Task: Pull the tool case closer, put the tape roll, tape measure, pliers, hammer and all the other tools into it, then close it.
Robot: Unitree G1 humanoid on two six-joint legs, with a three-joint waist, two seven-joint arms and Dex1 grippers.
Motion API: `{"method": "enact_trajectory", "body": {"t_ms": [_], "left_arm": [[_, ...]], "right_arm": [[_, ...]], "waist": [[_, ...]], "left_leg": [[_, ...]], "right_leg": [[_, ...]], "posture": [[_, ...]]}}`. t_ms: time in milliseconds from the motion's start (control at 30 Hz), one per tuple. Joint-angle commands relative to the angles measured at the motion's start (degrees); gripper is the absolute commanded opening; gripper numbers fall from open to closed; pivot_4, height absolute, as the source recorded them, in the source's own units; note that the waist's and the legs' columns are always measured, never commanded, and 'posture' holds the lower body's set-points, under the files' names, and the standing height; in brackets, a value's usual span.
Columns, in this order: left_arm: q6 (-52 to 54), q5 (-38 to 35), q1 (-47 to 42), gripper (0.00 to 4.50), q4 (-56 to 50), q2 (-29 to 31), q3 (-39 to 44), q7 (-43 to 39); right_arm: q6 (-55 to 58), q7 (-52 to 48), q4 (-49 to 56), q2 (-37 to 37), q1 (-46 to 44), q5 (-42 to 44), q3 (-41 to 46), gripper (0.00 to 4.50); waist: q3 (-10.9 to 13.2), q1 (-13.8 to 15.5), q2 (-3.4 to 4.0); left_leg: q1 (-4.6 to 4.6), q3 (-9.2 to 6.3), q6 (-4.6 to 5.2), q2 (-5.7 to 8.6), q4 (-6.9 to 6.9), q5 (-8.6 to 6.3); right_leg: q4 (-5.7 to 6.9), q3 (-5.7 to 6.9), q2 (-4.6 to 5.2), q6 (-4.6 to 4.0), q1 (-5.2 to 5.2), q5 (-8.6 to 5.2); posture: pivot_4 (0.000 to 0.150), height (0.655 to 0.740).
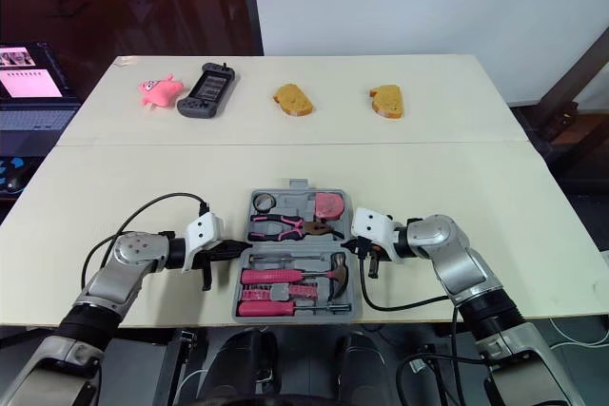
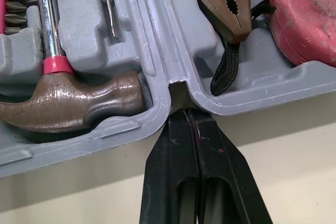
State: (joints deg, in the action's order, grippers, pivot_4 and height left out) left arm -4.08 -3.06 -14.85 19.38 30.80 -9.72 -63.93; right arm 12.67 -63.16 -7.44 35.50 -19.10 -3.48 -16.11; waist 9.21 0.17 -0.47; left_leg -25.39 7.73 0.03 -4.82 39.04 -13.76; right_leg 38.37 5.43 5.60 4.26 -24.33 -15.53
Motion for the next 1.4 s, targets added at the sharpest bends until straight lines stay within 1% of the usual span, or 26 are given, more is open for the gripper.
{"method": "enact_trajectory", "body": {"t_ms": [33,167,233,267,333,400,467,500,533,567,633,700,800,933,1100,1267,1400], "left_arm": [[-0.26,0.34,0.53,0.00,2.10,1.14,0.44,0.98],[-0.15,-1.95,1.40,0.00,2.60,5.21,5.19,2.13],[0.15,-5.12,2.85,0.00,0.51,6.51,7.78,1.24],[0.63,-7.01,3.76,0.00,-1.34,6.87,8.94,0.60],[3.02,-11.52,6.33,0.00,-7.25,7.04,10.98,-0.70],[6.21,-15.88,10.27,0.00,-15.58,7.22,11.64,-2.24],[10.51,-19.70,14.96,0.00,-25.33,7.55,10.89,-2.65],[12.47,-20.89,16.64,0.00,-29.07,7.66,10.24,-2.47],[13.66,-20.92,17.73,0.00,-31.61,7.68,9.31,-2.06],[13.61,-19.45,18.35,0.00,-32.97,7.72,7.87,-1.69],[13.63,-17.49,18.73,0.00,-34.26,7.54,5.36,-1.26],[14.56,-16.87,18.27,0.00,-34.98,6.33,2.48,-0.78],[15.38,-15.18,17.39,0.00,-35.76,4.30,-2.16,0.28],[17.03,-13.72,15.73,0.00,-34.10,1.90,-3.67,3.65],[16.14,-11.21,13.14,0.00,-31.22,1.13,-6.16,3.90],[15.42,-8.74,10.80,0.00,-28.69,1.53,-8.83,2.85],[14.64,-4.44,10.50,0.00,-27.97,2.52,-11.41,3.66]], "right_arm": [[-2.43,0.06,-0.77,1.82,0.63,-0.23,0.24,0.01],[-4.71,0.62,-2.33,7.07,3.83,-0.81,2.65,0.01],[-1.18,0.06,0.21,8.09,5.12,3.48,6.33,0.01],[0.65,-0.23,1.72,8.32,5.52,5.79,8.03,0.25],[3.27,-1.39,4.46,9.20,6.32,8.88,10.09,0.90],[6.54,-2.12,7.37,9.84,6.95,11.51,11.87,1.86],[11.18,-2.50,10.53,9.98,7.26,14.63,13.51,2.94],[13.58,-2.44,11.74,9.79,7.24,16.15,14.15,3.37],[16.14,-2.05,12.60,9.41,7.01,17.56,14.68,3.94],[20.05,-1.49,13.44,8.23,6.46,20.38,15.74,4.44],[27.83,0.07,14.65,5.64,5.08,26.03,18.00,4.48],[34.24,1.91,15.25,3.87,3.95,29.49,18.82,4.48],[39.70,6.32,14.31,1.34,2.18,31.21,19.04,4.48],[42.16,10.42,11.51,-0.46,0.04,31.76,19.59,4.48],[46.11,12.79,7.72,-1.52,-3.30,33.56,19.76,4.48],[47.53,15.81,0.26,-4.23,-7.62,32.66,18.96,4.48],[45.10,20.11,-9.57,-9.54,-12.92,31.92,20.99,4.48]], "waist": [[0.00,0.06,0.00],[0.00,0.06,0.00],[0.01,0.00,-0.01],[0.01,0.00,-0.01],[0.03,0.10,0.00],[0.04,0.18,0.00],[0.04,0.13,0.01],[0.04,0.11,0.00],[0.04,0.14,0.01],[0.03,0.27,0.01],[0.04,0.38,0.01],[0.04,0.44,0.01],[0.03,0.52,0.02],[0.04,0.51,0.01],[0.04,0.40,0.03],[0.04,0.33,0.03],[0.04,0.07,0.04]], "left_leg": [[0.00,0.00,0.00,0.00,0.00,0.00],[0.00,-0.01,0.00,0.00,0.00,0.00],[0.00,-0.02,0.00,-0.01,-0.02,0.00],[0.00,-0.07,0.00,-0.02,-0.02,0.00],[-0.01,-0.11,0.01,-0.03,-0.03,-0.01],[-0.04,-0.11,0.02,-0.03,-0.03,-0.02],[-0.04,-0.12,0.02,-0.05,-0.04,-0.03],[-0.02,-0.12,0.02,-0.05,-0.05,-0.03],[-0.03,-0.13,0.02,-0.06,-0.06,-0.03],[-0.02,-0.14,0.02,-0.06,-0.07,-0.03],[-0.02,-0.16,0.02,-0.04,-0.07,-0.04],[-0.02,-0.16,0.02,-0.04,-0.07,-0.04],[-0.04,-0.16,0.04,-0.03,-0.07,-0.05],[-0.09,-0.15,0.07,-0.02,-0.07,-0.06],[-0.09,-0.11,0.08,-0.02,-0.08,-0.06],[-0.08,-0.10,0.07,-0.02,-0.08,-0.06],[-0.08,-0.07,0.08,-0.02,-0.11,-0.06]], "right_leg": [[0.00,0.00,0.00,0.00,0.00,0.00],[0.00,0.00,0.00,0.00,0.00,0.00],[-0.01,0.00,0.00,-0.01,-0.01,0.00],[-0.01,0.00,0.01,-0.01,-0.03,0.00],[-0.03,0.00,0.06,-0.01,-0.03,0.00],[-0.06,0.00,0.10,0.00,-0.05,0.00],[-0.09,-0.01,0.10,-0.01,-0.05,0.00],[-0.09,-0.02,0.10,-0.01,-0.03,0.00],[-0.09,-0.02,0.10,-0.02,-0.04,0.00],[-0.10,-0.02,0.09,-0.02,-0.03,0.00],[-0.12,-0.01,0.07,-0.05,-0.03,-0.01],[-0.13,-0.01,0.07,-0.12,-0.04,-0.04],[-0.17,-0.01,0.08,-0.14,-0.04,-0.04],[-0.19,-0.01,0.07,-0.08,-0.07,-0.01],[-0.19,-0.02,0.07,-0.05,-0.09,0.01],[-0.19,-0.01,0.05,-0.05,-0.09,0.02],[-0.17,-0.02,0.03,-0.04,-0.10,0.02]], "posture": [[0.150,0.7188],[0.150,0.7188],[0.150,0.7188],[0.150,0.7188],[0.150,0.7188],[0.150,0.7188],[0.150,0.7188],[0.150,0.7188],[0.150,0.7188],[0.150,0.7188],[0.150,0.7188],[0.150,0.7188],[0.150,0.7188],[0.150,0.7188],[0.150,0.7188],[0.150,0.7188],[0.150,0.7188]]}}
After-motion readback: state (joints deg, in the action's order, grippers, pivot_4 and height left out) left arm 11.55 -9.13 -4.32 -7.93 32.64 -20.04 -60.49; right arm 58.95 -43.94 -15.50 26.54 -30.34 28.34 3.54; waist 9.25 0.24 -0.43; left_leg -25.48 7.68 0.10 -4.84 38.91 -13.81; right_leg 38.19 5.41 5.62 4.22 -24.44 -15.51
